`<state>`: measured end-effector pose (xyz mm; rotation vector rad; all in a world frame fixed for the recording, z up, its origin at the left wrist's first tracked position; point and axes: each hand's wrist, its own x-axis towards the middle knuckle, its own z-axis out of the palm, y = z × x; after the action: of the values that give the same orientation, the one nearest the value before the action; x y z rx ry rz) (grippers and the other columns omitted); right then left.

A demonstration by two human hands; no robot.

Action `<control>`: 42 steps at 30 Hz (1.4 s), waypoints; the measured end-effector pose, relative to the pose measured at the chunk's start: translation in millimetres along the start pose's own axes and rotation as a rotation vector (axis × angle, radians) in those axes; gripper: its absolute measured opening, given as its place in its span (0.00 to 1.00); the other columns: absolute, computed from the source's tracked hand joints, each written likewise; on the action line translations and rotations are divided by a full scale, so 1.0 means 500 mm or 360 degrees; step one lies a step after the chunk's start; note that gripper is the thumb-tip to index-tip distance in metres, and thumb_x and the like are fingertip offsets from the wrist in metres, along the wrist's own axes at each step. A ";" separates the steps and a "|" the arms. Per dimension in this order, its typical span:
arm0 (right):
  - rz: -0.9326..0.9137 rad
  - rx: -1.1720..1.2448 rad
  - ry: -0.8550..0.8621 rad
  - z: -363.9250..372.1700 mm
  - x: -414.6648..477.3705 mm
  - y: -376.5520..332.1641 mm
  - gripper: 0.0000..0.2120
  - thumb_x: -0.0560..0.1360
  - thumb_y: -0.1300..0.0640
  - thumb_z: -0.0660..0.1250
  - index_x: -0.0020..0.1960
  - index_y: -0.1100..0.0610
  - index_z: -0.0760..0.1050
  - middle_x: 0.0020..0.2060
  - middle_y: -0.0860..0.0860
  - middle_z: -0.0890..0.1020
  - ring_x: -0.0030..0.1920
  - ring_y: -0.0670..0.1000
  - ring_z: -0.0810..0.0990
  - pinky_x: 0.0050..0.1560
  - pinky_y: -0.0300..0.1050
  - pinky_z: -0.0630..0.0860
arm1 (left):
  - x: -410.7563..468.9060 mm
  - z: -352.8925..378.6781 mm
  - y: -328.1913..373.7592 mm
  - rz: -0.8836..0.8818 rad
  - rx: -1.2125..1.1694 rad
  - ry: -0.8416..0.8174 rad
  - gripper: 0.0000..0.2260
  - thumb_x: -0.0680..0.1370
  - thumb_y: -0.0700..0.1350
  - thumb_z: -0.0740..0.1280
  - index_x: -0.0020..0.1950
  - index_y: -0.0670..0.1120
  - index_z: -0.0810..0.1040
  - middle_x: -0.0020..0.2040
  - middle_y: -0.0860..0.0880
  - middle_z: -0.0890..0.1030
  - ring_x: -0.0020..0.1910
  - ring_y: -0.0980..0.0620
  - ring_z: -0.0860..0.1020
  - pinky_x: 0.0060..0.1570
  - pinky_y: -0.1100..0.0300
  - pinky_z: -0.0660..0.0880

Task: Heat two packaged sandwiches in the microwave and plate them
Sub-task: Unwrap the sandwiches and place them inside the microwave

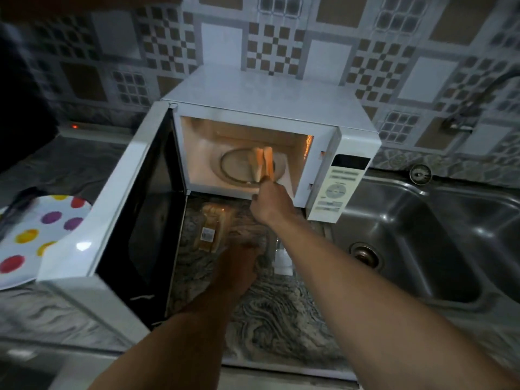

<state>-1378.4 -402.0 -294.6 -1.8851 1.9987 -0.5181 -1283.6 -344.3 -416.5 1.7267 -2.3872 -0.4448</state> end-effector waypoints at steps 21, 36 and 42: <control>0.0097 0.0276 -0.0132 0.178 -0.052 -0.022 0.11 0.81 0.57 0.62 0.63 0.54 0.70 0.54 0.56 0.81 0.54 0.57 0.81 0.54 0.51 0.75 | -0.016 -0.098 -0.106 -0.0863 -0.0306 0.0845 0.18 0.71 0.45 0.66 0.59 0.40 0.72 0.54 0.35 0.76 0.53 0.34 0.75 0.49 0.45 0.72; -0.0063 0.0187 0.0012 0.206 -0.063 -0.020 0.07 0.83 0.57 0.53 0.60 0.52 0.63 0.52 0.57 0.79 0.46 0.56 0.78 0.48 0.50 0.72 | -0.006 -0.118 -0.145 -0.0928 -0.0784 0.0410 0.15 0.73 0.39 0.62 0.53 0.51 0.85 0.55 0.45 0.84 0.55 0.41 0.80 0.53 0.57 0.75; -0.0710 -0.0358 0.0048 0.199 -0.102 0.014 0.13 0.81 0.41 0.53 0.60 0.45 0.69 0.58 0.50 0.75 0.59 0.55 0.74 0.53 0.51 0.70 | -0.023 -0.095 -0.140 -0.0843 -0.1111 0.0513 0.13 0.74 0.37 0.63 0.50 0.49 0.85 0.50 0.44 0.84 0.50 0.44 0.80 0.50 0.58 0.75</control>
<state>-1333.4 -353.8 -385.2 -2.4956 1.7094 -0.4478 -1202.9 -360.5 -394.1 1.8512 -1.3012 -0.8600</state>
